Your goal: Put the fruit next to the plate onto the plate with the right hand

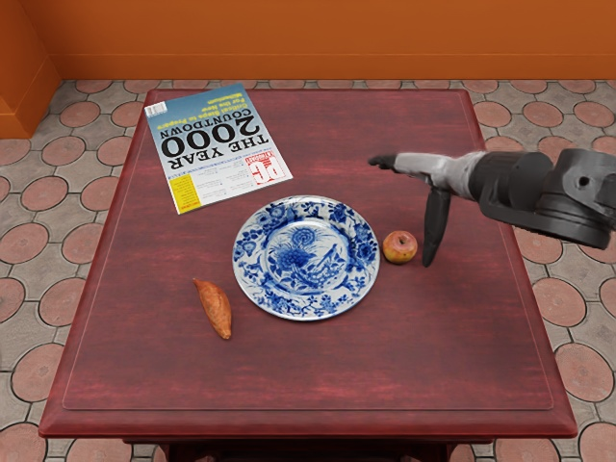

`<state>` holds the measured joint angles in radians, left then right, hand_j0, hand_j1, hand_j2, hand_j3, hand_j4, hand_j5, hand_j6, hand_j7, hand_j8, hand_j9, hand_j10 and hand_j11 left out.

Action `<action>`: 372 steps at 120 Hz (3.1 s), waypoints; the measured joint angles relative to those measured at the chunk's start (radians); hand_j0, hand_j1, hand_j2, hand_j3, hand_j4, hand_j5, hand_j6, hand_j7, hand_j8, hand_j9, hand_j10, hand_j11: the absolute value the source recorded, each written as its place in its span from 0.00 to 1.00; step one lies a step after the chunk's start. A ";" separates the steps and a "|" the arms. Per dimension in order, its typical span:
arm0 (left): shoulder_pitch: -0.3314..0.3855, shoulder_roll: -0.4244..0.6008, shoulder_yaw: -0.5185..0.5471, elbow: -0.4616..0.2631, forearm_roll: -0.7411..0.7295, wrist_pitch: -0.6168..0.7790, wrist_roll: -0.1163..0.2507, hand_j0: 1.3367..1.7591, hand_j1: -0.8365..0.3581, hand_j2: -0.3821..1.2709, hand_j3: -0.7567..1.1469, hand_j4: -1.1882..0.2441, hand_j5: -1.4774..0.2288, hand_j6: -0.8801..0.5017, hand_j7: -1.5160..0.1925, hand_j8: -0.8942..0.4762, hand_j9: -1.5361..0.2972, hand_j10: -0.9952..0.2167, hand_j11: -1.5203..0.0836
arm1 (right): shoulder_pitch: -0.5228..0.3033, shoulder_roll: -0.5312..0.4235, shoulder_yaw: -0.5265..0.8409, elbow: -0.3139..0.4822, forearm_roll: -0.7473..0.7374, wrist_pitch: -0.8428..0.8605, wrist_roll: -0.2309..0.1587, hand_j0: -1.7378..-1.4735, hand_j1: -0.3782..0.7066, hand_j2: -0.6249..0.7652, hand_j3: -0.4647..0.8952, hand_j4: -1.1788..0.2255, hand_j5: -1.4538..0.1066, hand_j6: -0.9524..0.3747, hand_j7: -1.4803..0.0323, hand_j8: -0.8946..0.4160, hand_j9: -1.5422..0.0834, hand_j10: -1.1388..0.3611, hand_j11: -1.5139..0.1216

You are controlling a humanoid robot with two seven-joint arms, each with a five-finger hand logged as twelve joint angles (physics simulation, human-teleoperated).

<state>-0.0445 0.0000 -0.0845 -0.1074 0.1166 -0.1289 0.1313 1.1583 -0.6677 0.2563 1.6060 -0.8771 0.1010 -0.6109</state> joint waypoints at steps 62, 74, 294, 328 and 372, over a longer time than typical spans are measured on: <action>0.000 0.000 0.000 0.000 0.000 0.000 0.000 0.76 0.98 0.23 0.40 0.82 0.86 0.63 0.88 0.65 0.83 0.81 0.94 | -0.111 -0.015 0.000 0.093 -0.122 -0.091 0.000 0.30 0.09 0.44 0.34 0.80 0.88 0.67 0.93 0.64 0.90 0.72 0.88; 0.000 0.000 0.000 0.000 0.000 0.000 0.000 0.76 0.98 0.23 0.40 0.82 0.86 0.63 0.88 0.65 0.83 0.81 0.94 | -0.109 -0.013 -0.006 0.075 -0.146 -0.094 0.000 0.30 0.10 0.44 0.34 0.79 0.87 0.66 0.92 0.63 0.89 0.71 0.87; 0.000 0.000 0.000 0.000 0.000 0.000 0.000 0.76 0.98 0.23 0.40 0.82 0.86 0.63 0.88 0.65 0.83 0.81 0.94 | -0.233 0.095 -0.084 -0.001 -0.327 -0.362 0.000 0.30 0.37 0.41 0.34 0.62 0.67 0.48 0.71 0.44 0.70 0.55 0.68; 0.000 0.000 0.000 0.000 0.000 0.000 0.000 0.76 0.98 0.23 0.40 0.82 0.86 0.63 0.88 0.65 0.83 0.81 0.94 | -0.224 0.103 -0.099 -0.008 -0.318 -0.363 0.000 0.30 0.37 0.41 0.34 0.62 0.68 0.48 0.71 0.45 0.70 0.55 0.68; 0.000 0.000 0.000 0.000 0.000 0.000 0.000 0.76 0.98 0.23 0.40 0.82 0.86 0.63 0.88 0.65 0.83 0.81 0.94 | -0.231 0.108 -0.103 -0.024 -0.322 -0.362 0.000 0.30 0.44 0.40 0.34 0.57 0.62 0.43 0.66 0.39 0.65 0.51 0.63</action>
<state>-0.0445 0.0000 -0.0845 -0.1074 0.1167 -0.1288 0.1315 0.9278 -0.5601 0.1532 1.5819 -1.1991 -0.2614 -0.6109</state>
